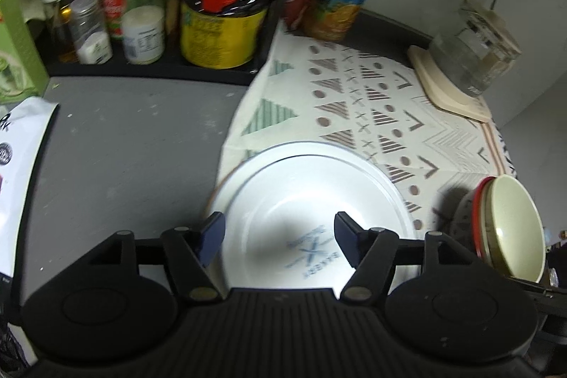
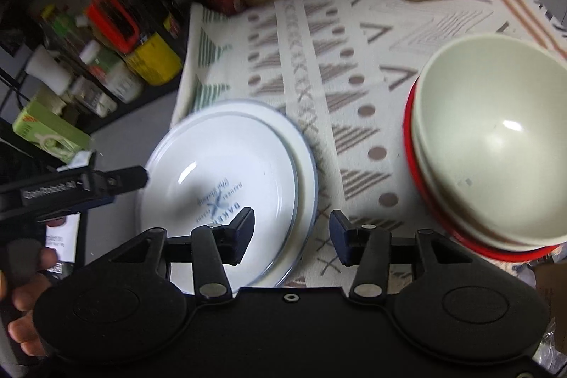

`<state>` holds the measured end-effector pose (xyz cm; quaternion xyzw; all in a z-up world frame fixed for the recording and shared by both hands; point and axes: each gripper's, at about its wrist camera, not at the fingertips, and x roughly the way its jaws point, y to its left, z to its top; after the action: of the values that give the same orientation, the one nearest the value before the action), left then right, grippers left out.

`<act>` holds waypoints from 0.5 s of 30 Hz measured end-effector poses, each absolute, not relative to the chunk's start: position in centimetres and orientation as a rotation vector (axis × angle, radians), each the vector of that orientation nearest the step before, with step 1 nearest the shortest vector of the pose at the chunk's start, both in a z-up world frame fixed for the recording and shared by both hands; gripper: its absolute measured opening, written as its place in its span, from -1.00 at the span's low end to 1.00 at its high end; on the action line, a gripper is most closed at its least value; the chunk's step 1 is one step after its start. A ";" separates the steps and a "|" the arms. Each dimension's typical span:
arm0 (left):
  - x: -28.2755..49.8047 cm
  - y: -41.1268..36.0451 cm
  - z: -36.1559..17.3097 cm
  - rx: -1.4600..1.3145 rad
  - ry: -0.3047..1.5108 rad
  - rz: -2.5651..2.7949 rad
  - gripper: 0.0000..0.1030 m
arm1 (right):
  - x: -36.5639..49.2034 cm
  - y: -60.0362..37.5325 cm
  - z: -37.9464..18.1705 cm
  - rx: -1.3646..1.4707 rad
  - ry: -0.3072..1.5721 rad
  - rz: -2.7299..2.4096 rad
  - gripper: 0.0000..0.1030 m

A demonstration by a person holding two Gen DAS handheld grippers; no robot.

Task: Organize plates and bowls
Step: 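Move both grippers to the red bowl holding the green bowls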

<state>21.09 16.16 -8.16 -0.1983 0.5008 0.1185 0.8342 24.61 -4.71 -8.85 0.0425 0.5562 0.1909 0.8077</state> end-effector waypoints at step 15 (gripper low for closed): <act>24.2 10.3 -5.7 -0.397 1.021 0.110 0.57 | 25.0 -13.3 -3.5 0.165 1.016 0.284 0.27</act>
<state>24.23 10.28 -5.74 -0.1885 0.4850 0.0522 0.8524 25.03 -13.28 -3.55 0.0785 0.4843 0.1352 0.8608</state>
